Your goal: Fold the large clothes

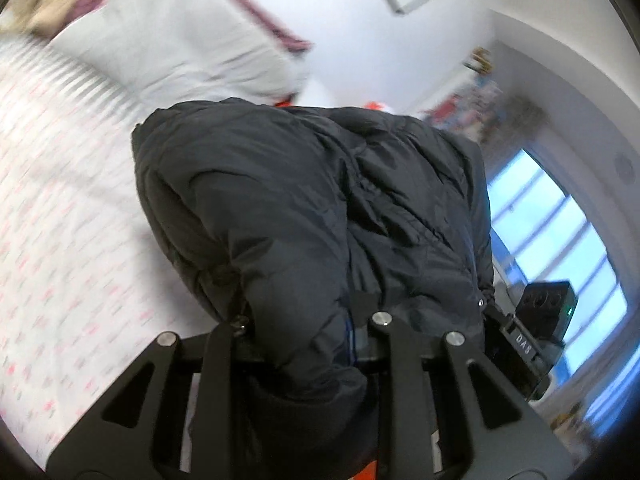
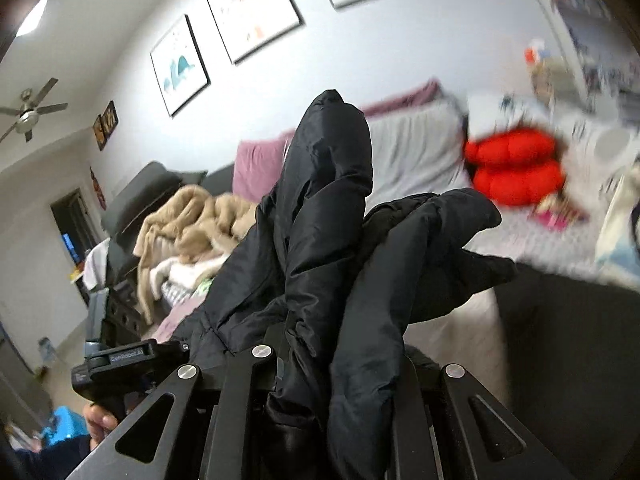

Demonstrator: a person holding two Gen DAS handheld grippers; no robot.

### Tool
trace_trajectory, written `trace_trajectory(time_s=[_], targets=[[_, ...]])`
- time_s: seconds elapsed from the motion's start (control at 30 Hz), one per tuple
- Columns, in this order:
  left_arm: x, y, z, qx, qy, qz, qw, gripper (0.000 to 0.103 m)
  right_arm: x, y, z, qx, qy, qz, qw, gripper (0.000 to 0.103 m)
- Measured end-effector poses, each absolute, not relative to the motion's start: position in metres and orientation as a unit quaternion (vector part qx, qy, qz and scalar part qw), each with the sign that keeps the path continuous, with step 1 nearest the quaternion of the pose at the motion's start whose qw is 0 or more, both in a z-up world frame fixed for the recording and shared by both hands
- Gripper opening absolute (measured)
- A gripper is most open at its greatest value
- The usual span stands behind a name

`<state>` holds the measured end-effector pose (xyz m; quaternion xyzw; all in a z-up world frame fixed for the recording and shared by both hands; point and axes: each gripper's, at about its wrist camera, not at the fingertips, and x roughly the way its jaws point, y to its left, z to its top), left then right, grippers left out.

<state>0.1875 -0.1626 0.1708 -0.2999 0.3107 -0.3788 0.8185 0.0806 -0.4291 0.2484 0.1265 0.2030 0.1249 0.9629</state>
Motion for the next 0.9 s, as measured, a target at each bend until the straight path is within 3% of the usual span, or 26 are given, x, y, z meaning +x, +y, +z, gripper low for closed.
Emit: trace_trajectory(time_s=[0.23, 0.37, 0.43, 0.47, 0.5, 0.53, 0.63, 0.9], targets=[[0.191, -0.316, 0.217, -0.288, 0.313, -0.477, 0.769, 0.027, 0.018, -0.576, 0.305, 0.148, 0.140, 0.017, 0.979, 0.015], [0.190, -0.410, 0.165, -0.255, 0.401, -0.479, 0.739, 0.034, -0.009, -0.690, 0.253, 0.254, 0.156, -0.041, 0.954, 0.019], [0.194, -0.440, 0.112, -0.228, 0.465, -0.450, 0.728, 0.037, -0.012, -0.746, 0.190, 0.346, 0.186, -0.063, 0.918, 0.029], [0.195, -0.448, 0.076, -0.223, 0.494, -0.432, 0.721, 0.044, -0.011, -0.768, 0.152, 0.388, 0.212, -0.086, 0.893, 0.033], [0.195, -0.444, 0.058, -0.241, 0.493, -0.434, 0.715, 0.052, -0.010, -0.788, 0.111, 0.426, 0.248, -0.115, 0.862, 0.049], [0.194, -0.440, 0.048, -0.256, 0.488, -0.444, 0.706, 0.053, -0.014, -0.803, 0.072, 0.470, 0.267, -0.120, 0.833, 0.064], [0.187, -0.433, 0.058, -0.232, 0.475, -0.458, 0.715, 0.053, -0.036, -0.816, 0.041, 0.529, 0.210, -0.086, 0.818, 0.068], [0.180, -0.403, 0.092, -0.220, 0.478, -0.425, 0.736, 0.057, -0.054, -0.810, 0.103, 0.437, 0.210, -0.210, 0.849, 0.071]])
